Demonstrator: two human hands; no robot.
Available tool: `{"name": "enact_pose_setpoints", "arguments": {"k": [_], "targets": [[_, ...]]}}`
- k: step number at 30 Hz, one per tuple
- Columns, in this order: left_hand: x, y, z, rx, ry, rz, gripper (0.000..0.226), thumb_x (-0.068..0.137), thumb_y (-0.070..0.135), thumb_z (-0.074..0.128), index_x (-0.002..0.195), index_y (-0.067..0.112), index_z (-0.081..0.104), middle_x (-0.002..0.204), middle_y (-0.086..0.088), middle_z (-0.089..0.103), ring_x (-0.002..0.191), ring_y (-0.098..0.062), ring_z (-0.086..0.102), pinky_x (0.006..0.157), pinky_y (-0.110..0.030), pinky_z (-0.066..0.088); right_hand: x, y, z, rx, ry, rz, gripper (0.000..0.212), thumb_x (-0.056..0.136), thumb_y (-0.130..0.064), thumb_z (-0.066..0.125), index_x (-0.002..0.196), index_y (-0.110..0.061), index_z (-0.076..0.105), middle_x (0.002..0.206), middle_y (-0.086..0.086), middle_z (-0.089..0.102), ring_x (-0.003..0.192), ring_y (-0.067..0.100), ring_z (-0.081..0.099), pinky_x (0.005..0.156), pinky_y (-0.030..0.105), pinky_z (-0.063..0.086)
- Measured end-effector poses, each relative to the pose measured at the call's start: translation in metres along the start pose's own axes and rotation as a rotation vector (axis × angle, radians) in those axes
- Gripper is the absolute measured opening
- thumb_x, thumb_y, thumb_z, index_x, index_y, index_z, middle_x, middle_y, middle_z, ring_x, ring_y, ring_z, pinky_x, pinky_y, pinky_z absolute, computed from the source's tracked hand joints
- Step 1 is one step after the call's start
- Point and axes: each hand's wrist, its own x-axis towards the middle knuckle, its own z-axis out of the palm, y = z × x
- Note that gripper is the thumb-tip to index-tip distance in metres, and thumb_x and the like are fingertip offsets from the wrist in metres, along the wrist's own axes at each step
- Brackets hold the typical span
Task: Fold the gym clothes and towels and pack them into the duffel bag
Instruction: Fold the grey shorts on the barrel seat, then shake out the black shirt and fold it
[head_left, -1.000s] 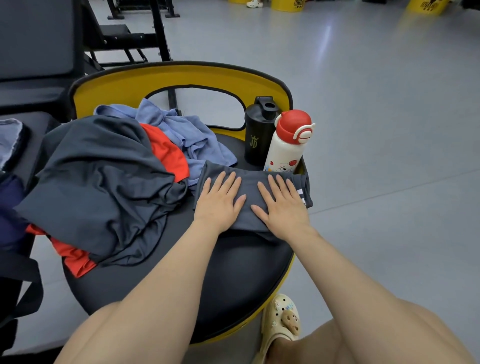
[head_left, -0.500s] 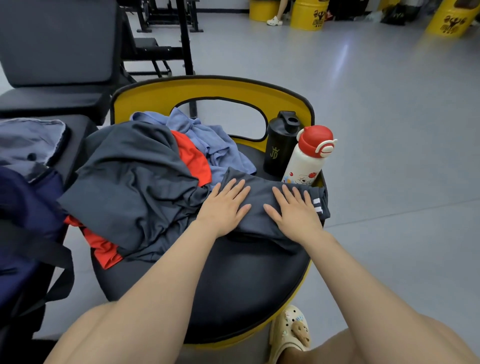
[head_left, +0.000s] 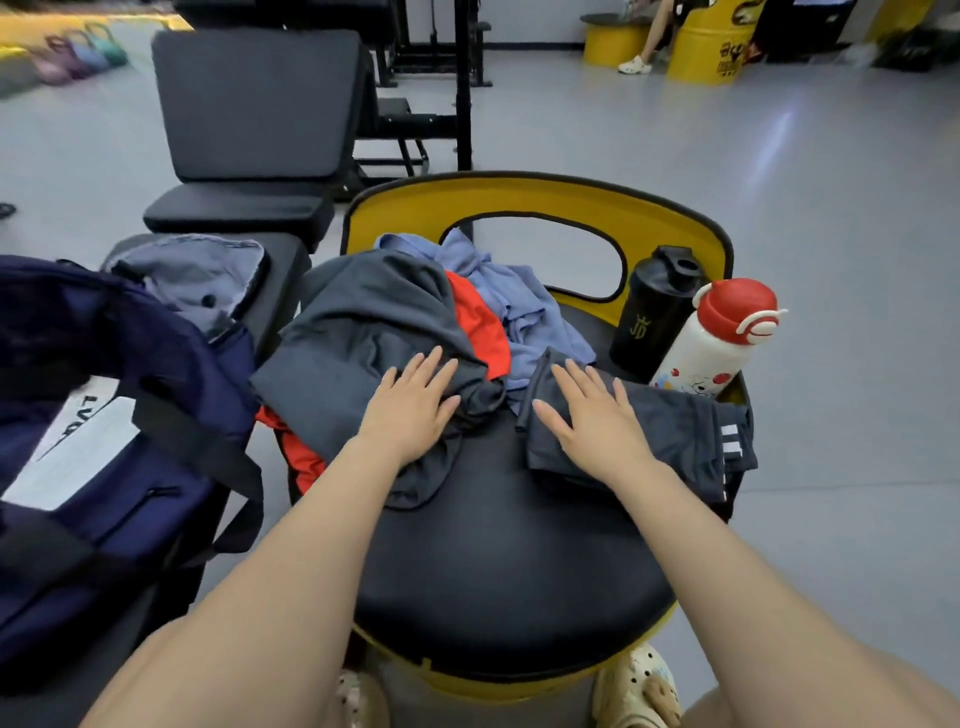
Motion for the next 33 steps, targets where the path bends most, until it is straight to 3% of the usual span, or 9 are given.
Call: {"name": "enact_pose_setpoints", "arguments": {"k": [9, 13, 17, 21, 23, 26, 30, 33], "targets": [[-0.030, -0.075, 0.004, -0.067, -0.030, -0.321, 0.067, 0.099, 0.047, 0.034, 0.152, 0.020, 0.004, 0.160, -0.008, -0.002, 0.147, -0.023, 0.003, 0.116, -0.043, 0.015, 0.028, -0.075, 0.018, 0.121, 0.028, -0.141, 0.065, 0.099, -0.053, 0.029, 0.154, -0.021, 0.012, 0.161, -0.002, 0.006, 0.148, 0.016, 0.001, 0.119, 0.038, -0.002], [-0.038, -0.090, 0.004, -0.024, -0.128, -0.288, 0.056, 0.101, 0.041, 0.032, 0.149, 0.013, 0.023, 0.157, -0.006, 0.019, 0.145, -0.021, 0.015, 0.114, -0.038, 0.017, 0.039, -0.110, 0.033, 0.143, 0.006, -0.206, 0.065, 0.099, -0.051, 0.034, 0.153, -0.020, 0.015, 0.161, 0.000, 0.009, 0.148, 0.017, 0.005, 0.119, 0.037, 0.000], [-0.041, -0.090, -0.002, -0.059, 0.019, -0.284, 0.037, 0.104, 0.030, 0.029, 0.129, 0.016, 0.052, 0.131, -0.006, 0.055, 0.122, -0.026, 0.047, 0.094, -0.035, 0.036, 0.046, -0.140, 0.047, 0.213, -0.014, -0.271, 0.069, 0.096, -0.051, 0.045, 0.152, -0.021, 0.019, 0.160, 0.002, 0.013, 0.147, 0.017, 0.010, 0.119, 0.036, 0.006], [-0.040, -0.087, -0.015, -0.279, 0.169, -0.322, 0.034, 0.102, 0.034, 0.034, 0.109, 0.012, 0.059, 0.104, -0.015, 0.066, 0.100, -0.037, 0.058, 0.073, -0.037, 0.041, 0.048, -0.154, 0.056, 0.348, -0.031, -0.240, 0.073, 0.087, -0.055, 0.057, 0.149, -0.029, 0.029, 0.158, -0.001, 0.019, 0.143, 0.021, 0.023, 0.116, 0.037, 0.024], [-0.039, -0.083, -0.023, -0.379, 0.242, -0.304, 0.032, 0.101, 0.034, 0.037, 0.106, 0.013, 0.061, 0.101, -0.014, 0.067, 0.098, -0.035, 0.059, 0.074, -0.037, 0.042, 0.049, -0.157, 0.055, 0.420, 0.033, -0.227, 0.064, 0.088, -0.050, 0.060, 0.144, -0.026, 0.041, 0.152, -0.002, 0.033, 0.139, 0.018, 0.032, 0.109, 0.036, 0.034], [-0.039, -0.077, -0.038, -0.489, 0.319, -0.274, 0.031, 0.099, 0.034, 0.043, 0.106, 0.014, 0.065, 0.104, -0.010, 0.069, 0.102, -0.030, 0.059, 0.079, -0.037, 0.041, 0.049, -0.162, 0.046, 0.546, 0.212, -0.240, 0.032, 0.091, -0.031, 0.062, 0.119, -0.017, 0.065, 0.116, 0.002, 0.063, 0.111, 0.021, 0.056, 0.085, 0.032, 0.043], [-0.041, -0.069, -0.049, -0.587, 0.362, -0.271, 0.031, 0.098, 0.037, 0.046, 0.097, 0.012, 0.064, 0.095, -0.006, 0.068, 0.096, -0.025, 0.059, 0.069, -0.032, 0.034, 0.041, -0.160, 0.021, 0.752, 0.302, -0.197, 0.018, 0.090, -0.013, 0.062, 0.105, -0.009, 0.073, 0.097, 0.006, 0.073, 0.083, 0.014, 0.059, 0.072, 0.019, 0.038], [-0.045, -0.065, -0.051, -0.682, 0.336, -0.233, 0.032, 0.095, 0.040, 0.050, 0.078, 0.014, 0.056, 0.073, 0.000, 0.059, 0.079, -0.024, 0.057, 0.063, -0.031, 0.032, 0.034, -0.151, 0.005, 0.806, 0.318, -0.140, 0.020, 0.089, -0.007, 0.060, 0.104, -0.010, 0.073, 0.096, 0.002, 0.073, 0.085, 0.007, 0.058, 0.073, 0.008, 0.039]]}}
